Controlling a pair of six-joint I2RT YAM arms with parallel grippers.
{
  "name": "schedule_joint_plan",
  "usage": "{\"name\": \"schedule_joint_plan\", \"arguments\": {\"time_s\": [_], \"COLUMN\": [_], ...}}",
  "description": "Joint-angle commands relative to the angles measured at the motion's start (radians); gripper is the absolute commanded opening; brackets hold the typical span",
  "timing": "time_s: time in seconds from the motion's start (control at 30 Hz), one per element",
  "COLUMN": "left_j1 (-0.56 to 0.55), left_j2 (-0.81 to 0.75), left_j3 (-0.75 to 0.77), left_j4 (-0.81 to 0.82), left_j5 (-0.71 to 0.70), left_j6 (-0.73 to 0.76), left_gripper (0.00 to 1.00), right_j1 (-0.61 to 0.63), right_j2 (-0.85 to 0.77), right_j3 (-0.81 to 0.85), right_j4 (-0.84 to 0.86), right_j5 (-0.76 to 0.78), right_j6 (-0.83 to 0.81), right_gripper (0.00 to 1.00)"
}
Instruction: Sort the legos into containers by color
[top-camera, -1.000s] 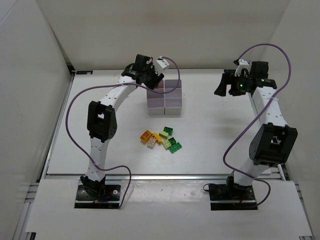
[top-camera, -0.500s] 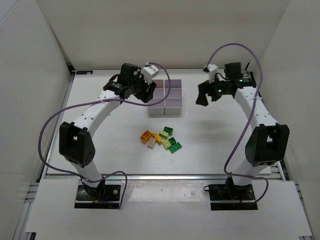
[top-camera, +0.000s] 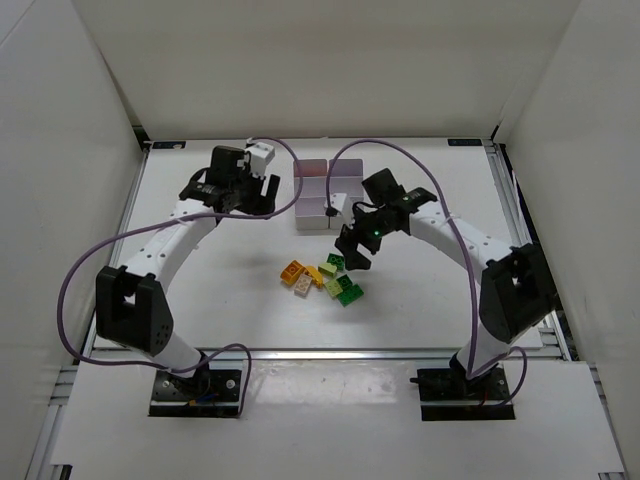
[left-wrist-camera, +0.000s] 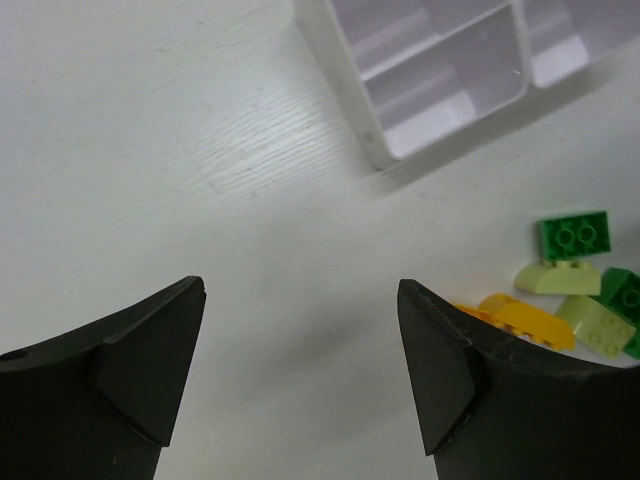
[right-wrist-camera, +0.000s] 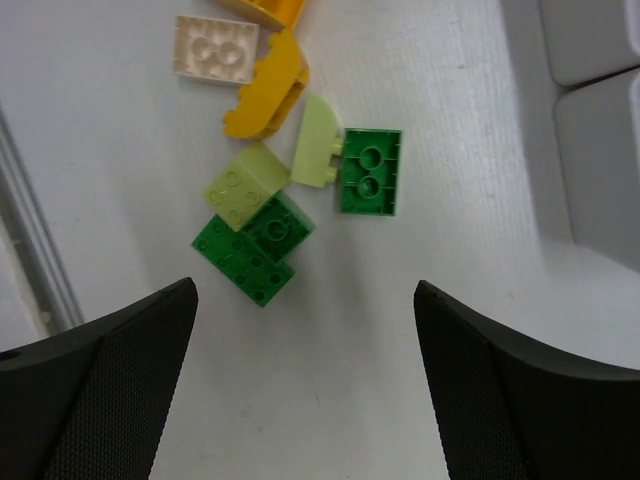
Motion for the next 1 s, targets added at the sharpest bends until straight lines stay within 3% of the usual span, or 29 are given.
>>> {"name": "schedule_joint_plan", "arguments": {"time_s": [0.0, 0.2, 0.97], "left_j1": [0.043, 0.053, 0.086], "left_j2": [-0.040, -0.046, -0.005], "left_j3": [-0.008, -0.020, 0.015], "left_j4": [0.038, 0.046, 0.055], "left_j5": [-0.060, -0.074, -0.146], "left_j6": [-0.046, -0.010, 0.037], "left_gripper": [0.89, 0.89, 0.94], "right_j1": [0.012, 0.021, 0.077], "right_j2": [0.025, 0.099, 0.221], "right_j3": [-0.011, -0.010, 0.009], "right_j4": [0.138, 0.230, 0.232], "right_j5": [0.119, 0.243, 0.202], "right_j6": [0.011, 0.039, -0.015], "right_gripper": [0.91, 0.90, 0.87]}}
